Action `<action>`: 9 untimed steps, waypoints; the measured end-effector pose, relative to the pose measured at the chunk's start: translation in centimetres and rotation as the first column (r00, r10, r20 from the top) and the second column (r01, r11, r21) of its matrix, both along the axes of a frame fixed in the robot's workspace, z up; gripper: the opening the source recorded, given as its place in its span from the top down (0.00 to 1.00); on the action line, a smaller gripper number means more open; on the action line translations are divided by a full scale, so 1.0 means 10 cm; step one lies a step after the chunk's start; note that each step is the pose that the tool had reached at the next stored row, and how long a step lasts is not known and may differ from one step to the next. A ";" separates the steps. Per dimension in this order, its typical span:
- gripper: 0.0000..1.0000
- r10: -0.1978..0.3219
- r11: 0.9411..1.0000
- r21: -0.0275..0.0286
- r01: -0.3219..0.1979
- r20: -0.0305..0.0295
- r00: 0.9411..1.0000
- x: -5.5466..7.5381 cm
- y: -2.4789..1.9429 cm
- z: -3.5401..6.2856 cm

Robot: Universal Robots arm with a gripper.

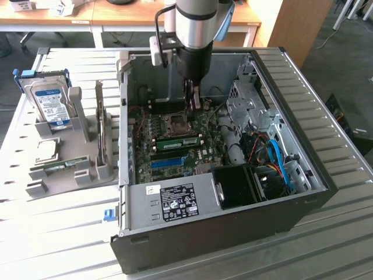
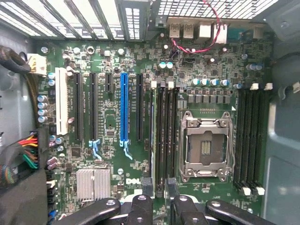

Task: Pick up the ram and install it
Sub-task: 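Insert the ram into the slot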

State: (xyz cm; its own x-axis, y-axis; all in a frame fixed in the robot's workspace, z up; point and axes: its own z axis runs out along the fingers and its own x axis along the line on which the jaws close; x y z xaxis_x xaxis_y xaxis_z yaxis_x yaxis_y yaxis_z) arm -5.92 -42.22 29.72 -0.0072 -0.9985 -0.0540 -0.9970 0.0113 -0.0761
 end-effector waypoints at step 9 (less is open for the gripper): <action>0.75 0.000 1.000 0.000 0.000 -0.013 1.000 0.04 0.000 0.068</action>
